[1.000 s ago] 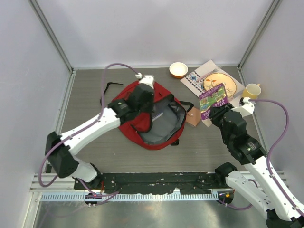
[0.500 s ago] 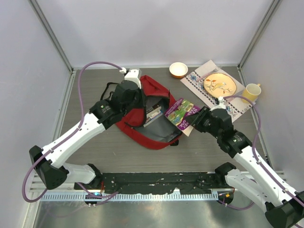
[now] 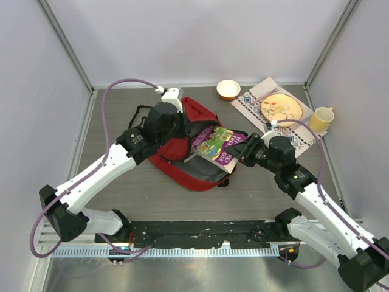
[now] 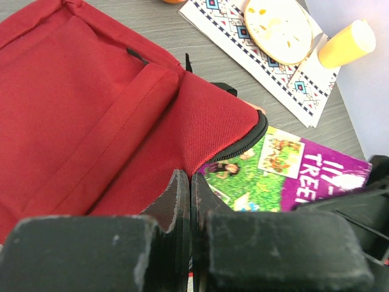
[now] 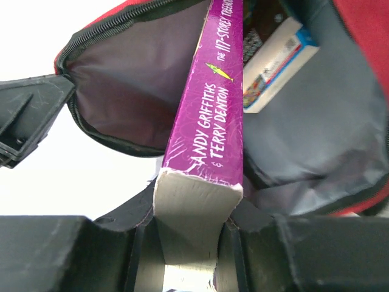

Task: Pack the student bag
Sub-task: Place the book in the student bag.

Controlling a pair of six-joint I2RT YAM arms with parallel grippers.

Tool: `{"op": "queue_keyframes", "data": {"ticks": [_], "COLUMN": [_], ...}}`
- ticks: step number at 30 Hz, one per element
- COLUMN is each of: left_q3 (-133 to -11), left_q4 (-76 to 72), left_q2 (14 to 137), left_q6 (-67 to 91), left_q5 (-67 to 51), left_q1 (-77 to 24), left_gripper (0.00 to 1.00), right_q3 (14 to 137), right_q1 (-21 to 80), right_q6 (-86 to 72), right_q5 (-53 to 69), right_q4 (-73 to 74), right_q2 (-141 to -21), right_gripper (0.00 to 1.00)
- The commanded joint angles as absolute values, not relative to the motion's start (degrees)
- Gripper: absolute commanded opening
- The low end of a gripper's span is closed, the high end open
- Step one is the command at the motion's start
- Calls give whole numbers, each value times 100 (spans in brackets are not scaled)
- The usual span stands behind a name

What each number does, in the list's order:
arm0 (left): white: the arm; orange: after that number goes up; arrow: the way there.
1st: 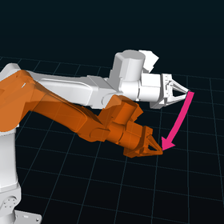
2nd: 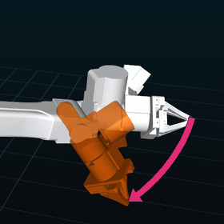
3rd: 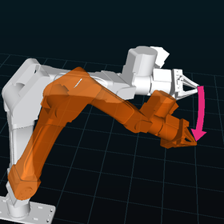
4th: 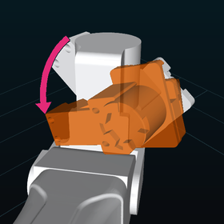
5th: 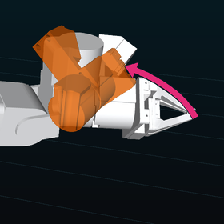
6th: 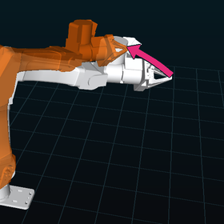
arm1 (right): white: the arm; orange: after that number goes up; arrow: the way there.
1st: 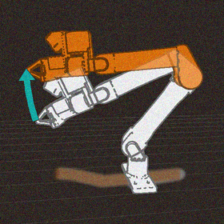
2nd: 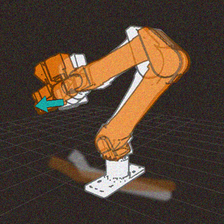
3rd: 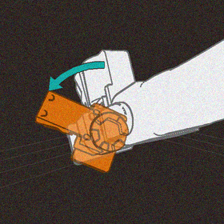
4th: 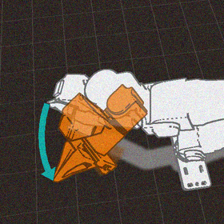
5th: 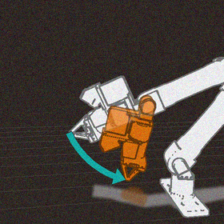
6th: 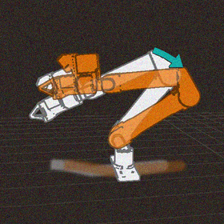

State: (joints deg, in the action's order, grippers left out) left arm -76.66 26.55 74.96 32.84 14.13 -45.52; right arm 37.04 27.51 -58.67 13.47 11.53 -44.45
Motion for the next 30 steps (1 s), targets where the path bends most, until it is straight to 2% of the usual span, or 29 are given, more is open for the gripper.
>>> {"op": "queue_keyframes", "data": {"ticks": [1,15,26,30], "left_q3": [-7831,-7734,-7682,-7620], "left_q4": [2057,1899,1706,1495], "left_q2": [7409,7154,6979,6952], "left_q6": [3349,3436,3428,3515], "left_q5": [1275,1099,994,827], "left_q1": [-4561,-4561,-4561,-4562], "left_gripper": [0,0,0,0], "right_q3": [3403,3524,3323,3077], "right_q1": [2760,2839,3173,3269], "right_q6": [-6660,-7285,-7101,-7163], "right_q5": [2275,2444,1363,1187], "right_q4": [-1157,-3075,-2092,-3176], "right_q2": [-4886,-6494,-6179,-6502], "right_gripper": [1,1,1,1]}}
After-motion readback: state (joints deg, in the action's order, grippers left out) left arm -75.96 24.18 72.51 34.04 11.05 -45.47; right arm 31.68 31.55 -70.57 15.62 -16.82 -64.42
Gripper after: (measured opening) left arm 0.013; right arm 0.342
